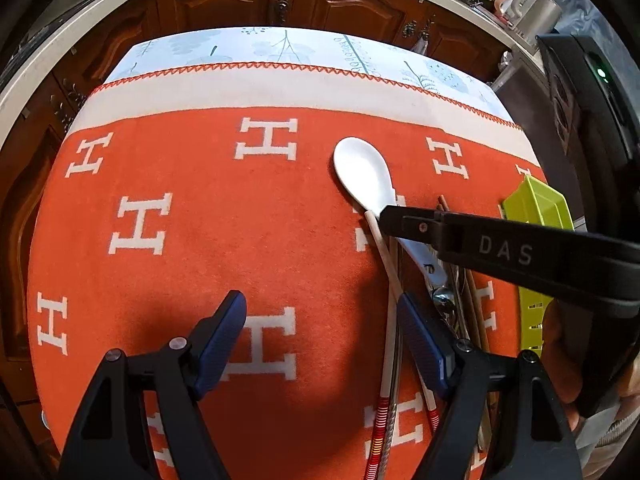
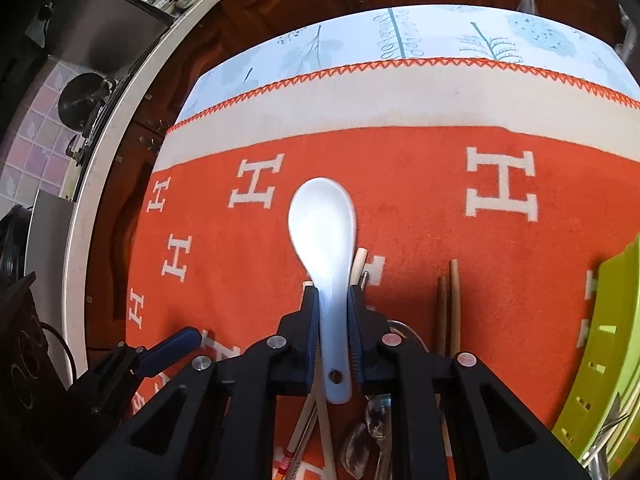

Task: Organize utensils
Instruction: 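Grasp the white ceramic spoon with the right tool while the left tool grasps two red-banded chopsticks, then carry the ceramic spoon and chopsticks into the green tray and open both tools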

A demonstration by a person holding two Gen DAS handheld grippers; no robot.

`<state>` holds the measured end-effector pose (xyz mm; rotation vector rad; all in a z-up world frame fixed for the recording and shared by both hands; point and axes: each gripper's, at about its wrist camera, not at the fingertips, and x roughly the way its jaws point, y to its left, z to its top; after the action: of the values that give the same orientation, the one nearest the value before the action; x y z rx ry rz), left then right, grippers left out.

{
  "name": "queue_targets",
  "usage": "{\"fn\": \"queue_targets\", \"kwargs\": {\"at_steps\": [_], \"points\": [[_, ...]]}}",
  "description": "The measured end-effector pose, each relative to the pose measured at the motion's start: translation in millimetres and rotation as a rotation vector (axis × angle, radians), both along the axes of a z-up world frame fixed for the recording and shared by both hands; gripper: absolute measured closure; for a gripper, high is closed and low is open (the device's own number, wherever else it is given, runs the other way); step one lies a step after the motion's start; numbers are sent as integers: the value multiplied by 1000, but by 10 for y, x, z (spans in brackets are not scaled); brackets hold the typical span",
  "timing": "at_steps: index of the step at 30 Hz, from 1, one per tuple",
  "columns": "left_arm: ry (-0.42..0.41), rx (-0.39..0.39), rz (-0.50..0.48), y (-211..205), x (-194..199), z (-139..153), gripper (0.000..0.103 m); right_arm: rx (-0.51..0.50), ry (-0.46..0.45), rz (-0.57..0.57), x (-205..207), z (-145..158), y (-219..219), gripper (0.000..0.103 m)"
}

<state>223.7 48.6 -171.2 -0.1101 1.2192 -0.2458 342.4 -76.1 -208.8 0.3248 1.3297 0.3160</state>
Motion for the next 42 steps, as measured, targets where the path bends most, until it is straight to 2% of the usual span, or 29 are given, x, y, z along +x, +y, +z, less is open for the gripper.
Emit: {"fn": "queue_targets", "kwargs": {"at_steps": [5,11,13,15,19,21,24,29,33,36,42], "points": [[14,-33,-10,0,-23,10,27,66,-19,-53,-113,83,-189,101],[35,-100,-48,-85,-159,109,27,149,-67,-123,-333,326,-491,101],[61,-127,-64,-152,-216,101,36,170,-79,-141,-443,398,-580,101],[113,-152,-83,-244,-271,31,52,184,-89,-158,-566,454,-672,101],[205,-165,-80,-384,-338,-151,65,213,-97,-187,-817,517,-862,101],[202,-138,-65,-421,-366,-169,71,220,-100,-197,-940,533,-957,101],[229,-146,-41,-423,-369,-199,80,237,-95,-210,-1103,536,-1126,101],[200,-147,-3,-386,-398,-59,80,259,-92,-234,-1279,511,-1290,101],[195,-144,-23,-456,-428,40,81,276,-94,-239,-1361,515,-1366,101],[220,-136,-39,-569,-450,-2,88,288,-98,-250,-1442,524,-1426,101],[258,-78,-31,-696,-474,-174,88,297,-115,-259,-1585,594,-1531,101]]}}
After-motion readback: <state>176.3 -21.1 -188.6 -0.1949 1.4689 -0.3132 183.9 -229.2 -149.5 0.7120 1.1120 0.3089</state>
